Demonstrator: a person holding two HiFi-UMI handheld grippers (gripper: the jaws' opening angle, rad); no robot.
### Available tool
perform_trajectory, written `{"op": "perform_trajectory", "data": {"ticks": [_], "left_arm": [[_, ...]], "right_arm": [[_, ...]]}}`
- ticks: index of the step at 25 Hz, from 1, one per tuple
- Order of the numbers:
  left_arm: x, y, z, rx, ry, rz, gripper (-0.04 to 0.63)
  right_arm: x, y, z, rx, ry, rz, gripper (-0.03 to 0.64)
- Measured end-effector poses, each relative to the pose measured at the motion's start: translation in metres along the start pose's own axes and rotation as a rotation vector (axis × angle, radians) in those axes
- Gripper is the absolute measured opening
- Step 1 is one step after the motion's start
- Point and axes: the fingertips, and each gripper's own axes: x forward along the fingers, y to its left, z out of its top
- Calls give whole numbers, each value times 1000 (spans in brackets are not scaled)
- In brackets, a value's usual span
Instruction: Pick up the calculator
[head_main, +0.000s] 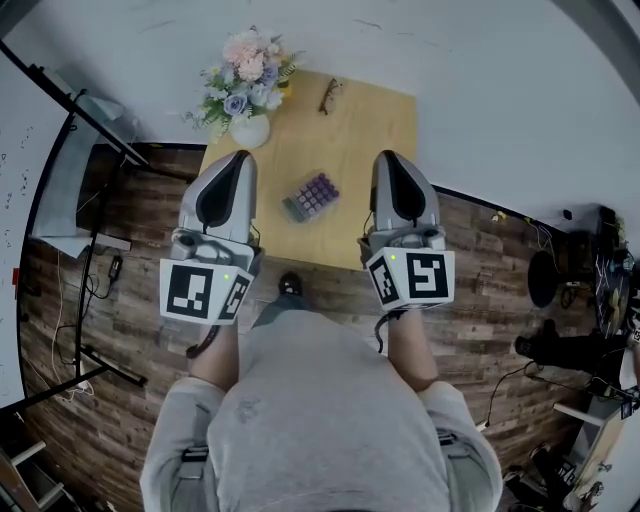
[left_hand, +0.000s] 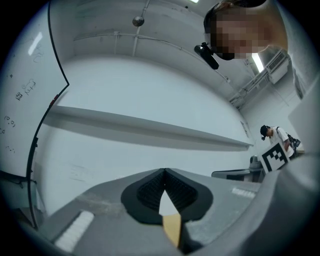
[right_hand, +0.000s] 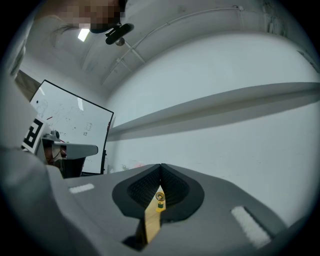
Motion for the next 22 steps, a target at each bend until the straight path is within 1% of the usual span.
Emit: {"op": "perform_trajectory", "data": {"ticks": [7, 13, 17, 22], "left_arm": [[40, 24, -16, -10, 34, -27, 5], [60, 41, -43, -21, 93, -49, 5], [63, 48, -67, -58, 144, -58, 5], [56, 48, -110, -135, 241, -48, 5]], "right_arm": [[44, -14, -16, 7, 36, -12, 2], [78, -16, -40, 13, 94, -11, 2], [93, -12, -69, 31, 177, 1, 2], [96, -6, -116, 81, 329, 46, 2]]}}
